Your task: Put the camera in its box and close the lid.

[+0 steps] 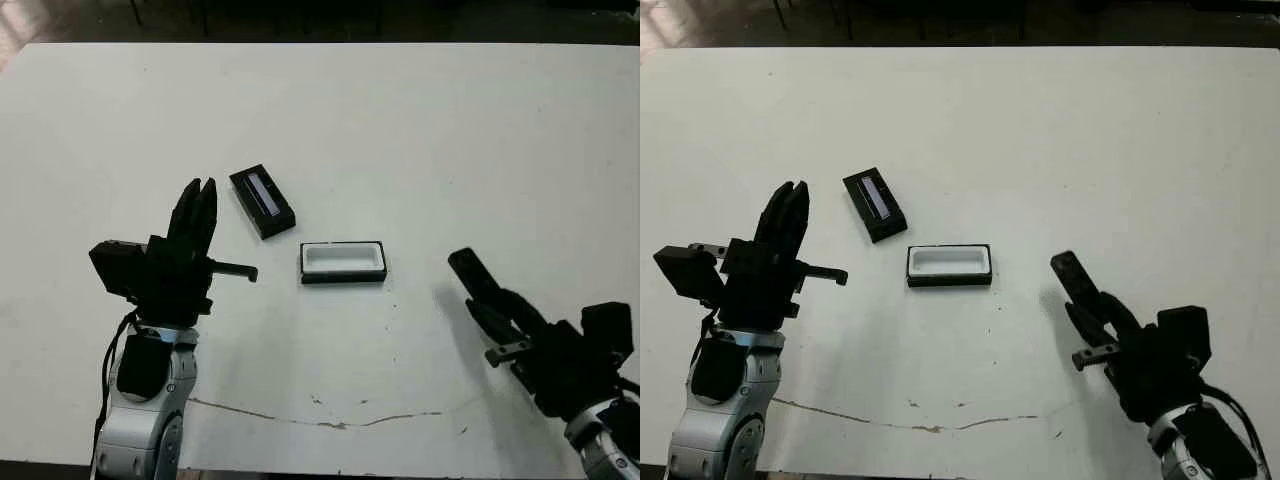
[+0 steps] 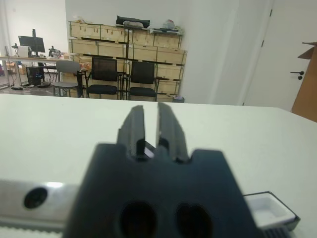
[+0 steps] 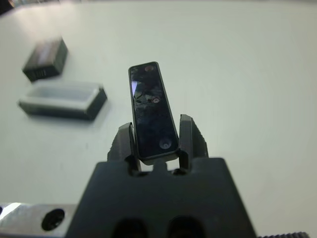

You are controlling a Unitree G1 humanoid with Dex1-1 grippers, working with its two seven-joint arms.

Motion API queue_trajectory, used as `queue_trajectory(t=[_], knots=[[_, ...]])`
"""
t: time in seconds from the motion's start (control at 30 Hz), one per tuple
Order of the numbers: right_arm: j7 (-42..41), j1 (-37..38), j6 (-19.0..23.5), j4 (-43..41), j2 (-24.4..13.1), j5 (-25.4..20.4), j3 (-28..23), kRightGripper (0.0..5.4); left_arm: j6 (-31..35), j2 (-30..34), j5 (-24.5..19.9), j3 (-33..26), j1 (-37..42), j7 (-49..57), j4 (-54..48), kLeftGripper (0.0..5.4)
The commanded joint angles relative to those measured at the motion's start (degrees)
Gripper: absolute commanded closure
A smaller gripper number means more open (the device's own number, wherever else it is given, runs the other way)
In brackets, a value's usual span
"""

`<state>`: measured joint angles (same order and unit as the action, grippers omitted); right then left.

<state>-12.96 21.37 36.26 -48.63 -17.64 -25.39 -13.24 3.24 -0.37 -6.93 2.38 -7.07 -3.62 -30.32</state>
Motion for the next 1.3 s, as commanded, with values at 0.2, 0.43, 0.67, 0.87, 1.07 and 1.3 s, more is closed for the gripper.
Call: queue_trajectory(t=[0.2, 0.43, 0.67, 0.87, 1.07, 1.3], knots=[[-6.0, -13.8, 3.7, 5.1, -8.5, -11.0, -5.8, 5.23, 0.4, 0.3, 0.4, 0.0, -0.7, 0.2, 1.2, 5.4], [-10.8, -29.3, 7.3, 14.7, -18.8, -8.8, 0.7, 5.23, 1.3, -0.2, 0.5, 0.5, -0.9, 0.8, 0.5, 5.4], [-31.1, -45.6, -1.5, 33.7, -25.8, -0.7, 14.6, 5.23, 1.5, -0.3, 1.0, 1.1, -1.1, 1.4, 0.1, 5.4], [-45.6, -56.5, -5.9, 48.0, -25.2, 4.4, 23.5, 5.23, 1.6, -0.4, 0.7, 1.2, -1.3, 1.8, 0.1, 5.4], [-55.5, -63.6, -6.8, 55.1, -23.4, 8.7, 30.1, 5.23, 2.5, -0.4, 0.4, 1.2, -0.7, 1.9, 0.3, 5.4], [-59.4, -65.5, -8.6, 59.3, -20.2, 11.0, 31.5, 5.23, 2.1, -0.4, 0.5, 1.0, -0.4, 1.8, 0.7, 5.4]])
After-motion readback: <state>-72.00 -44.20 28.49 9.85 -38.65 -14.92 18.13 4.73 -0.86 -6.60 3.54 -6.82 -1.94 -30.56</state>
